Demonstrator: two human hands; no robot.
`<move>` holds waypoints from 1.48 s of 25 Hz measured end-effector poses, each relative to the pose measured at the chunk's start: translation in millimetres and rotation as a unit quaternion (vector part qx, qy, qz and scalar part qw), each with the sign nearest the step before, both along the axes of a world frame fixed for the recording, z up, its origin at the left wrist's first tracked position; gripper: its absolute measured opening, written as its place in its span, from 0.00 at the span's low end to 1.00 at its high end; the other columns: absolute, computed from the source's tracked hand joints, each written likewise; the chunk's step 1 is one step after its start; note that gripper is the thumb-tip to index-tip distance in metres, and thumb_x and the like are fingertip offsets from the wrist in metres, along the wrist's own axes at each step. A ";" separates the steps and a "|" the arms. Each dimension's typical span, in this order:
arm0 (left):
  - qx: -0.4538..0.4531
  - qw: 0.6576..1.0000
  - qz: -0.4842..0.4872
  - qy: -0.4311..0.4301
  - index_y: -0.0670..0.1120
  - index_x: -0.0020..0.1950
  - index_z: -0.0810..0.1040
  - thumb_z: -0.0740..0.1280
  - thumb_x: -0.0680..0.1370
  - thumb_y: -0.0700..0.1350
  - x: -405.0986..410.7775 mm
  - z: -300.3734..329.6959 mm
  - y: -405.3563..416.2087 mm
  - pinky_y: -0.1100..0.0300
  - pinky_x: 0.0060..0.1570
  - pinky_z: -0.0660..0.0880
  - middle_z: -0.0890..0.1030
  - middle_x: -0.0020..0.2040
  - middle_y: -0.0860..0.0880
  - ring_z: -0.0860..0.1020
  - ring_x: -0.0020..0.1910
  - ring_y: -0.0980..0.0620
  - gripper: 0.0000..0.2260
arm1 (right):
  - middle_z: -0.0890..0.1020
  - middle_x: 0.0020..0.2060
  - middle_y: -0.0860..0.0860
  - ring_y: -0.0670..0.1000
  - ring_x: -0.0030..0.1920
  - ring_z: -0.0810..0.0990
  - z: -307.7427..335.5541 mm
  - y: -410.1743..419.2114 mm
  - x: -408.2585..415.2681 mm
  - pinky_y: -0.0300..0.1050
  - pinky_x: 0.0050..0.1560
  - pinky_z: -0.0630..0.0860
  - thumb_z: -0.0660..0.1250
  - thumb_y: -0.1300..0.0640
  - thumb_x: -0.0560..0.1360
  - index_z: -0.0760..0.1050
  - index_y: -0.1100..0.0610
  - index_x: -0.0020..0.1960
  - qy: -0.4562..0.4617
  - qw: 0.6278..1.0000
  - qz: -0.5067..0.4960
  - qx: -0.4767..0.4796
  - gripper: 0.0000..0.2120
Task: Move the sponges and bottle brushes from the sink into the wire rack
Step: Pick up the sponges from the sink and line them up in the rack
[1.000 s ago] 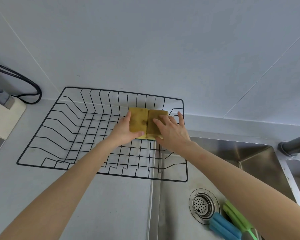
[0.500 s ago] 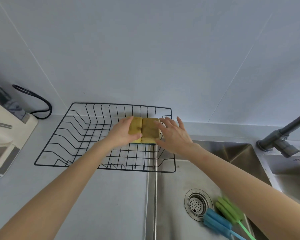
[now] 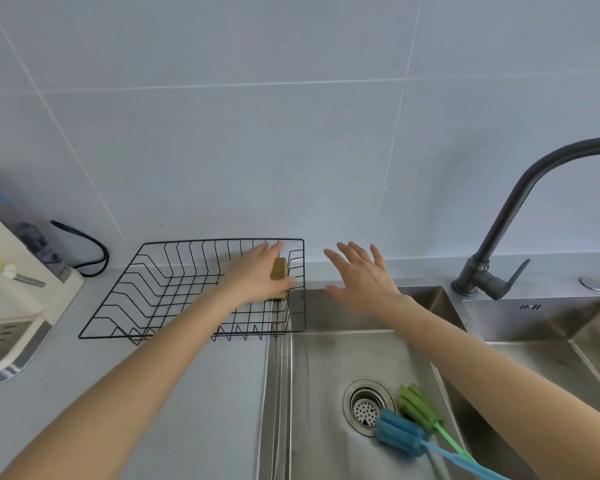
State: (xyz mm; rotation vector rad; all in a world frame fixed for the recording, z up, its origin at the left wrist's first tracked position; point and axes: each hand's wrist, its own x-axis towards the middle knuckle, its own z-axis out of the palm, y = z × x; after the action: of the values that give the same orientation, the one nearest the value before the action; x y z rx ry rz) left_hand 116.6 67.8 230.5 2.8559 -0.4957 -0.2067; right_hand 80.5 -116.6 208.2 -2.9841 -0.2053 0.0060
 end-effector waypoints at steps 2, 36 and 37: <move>0.013 1.000 -0.009 -0.002 0.47 0.75 0.52 0.62 0.74 0.57 -12.5 3.2 -13.7 0.49 0.71 0.62 0.60 0.75 0.45 0.60 0.73 0.46 0.34 | 0.54 0.77 0.53 0.54 0.78 0.48 0.8 -14.4 -12.3 0.56 0.76 0.40 0.58 0.47 0.78 0.51 0.51 0.76 -0.002 1.000 -0.005 0.000 0.30; 0.001 0.980 -0.143 0.140 0.48 0.74 0.53 0.62 0.75 0.54 -121.5 -73.1 -384.5 0.47 0.71 0.61 0.59 0.75 0.45 0.61 0.73 0.44 0.32 | 0.61 0.75 0.54 0.54 0.76 0.56 -82.6 -374.9 -159.3 0.54 0.77 0.50 0.59 0.47 0.77 0.54 0.52 0.76 0.130 0.985 -0.117 0.013 0.30; 0.002 0.978 -0.147 0.148 0.48 0.74 0.53 0.62 0.75 0.54 -122.4 -78.2 -390.1 0.48 0.71 0.62 0.60 0.75 0.45 0.62 0.72 0.44 0.32 | 0.61 0.75 0.54 0.55 0.76 0.57 -86.9 -379.6 -159.7 0.54 0.77 0.51 0.59 0.47 0.77 0.54 0.52 0.76 0.136 0.983 -0.121 0.018 0.30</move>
State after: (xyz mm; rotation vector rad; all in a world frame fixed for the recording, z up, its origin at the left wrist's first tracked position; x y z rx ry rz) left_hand -5.7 -322.3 152.3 2.6739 -0.8497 -0.6710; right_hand -79.2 -496.2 121.2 -2.9076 0.1871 0.3759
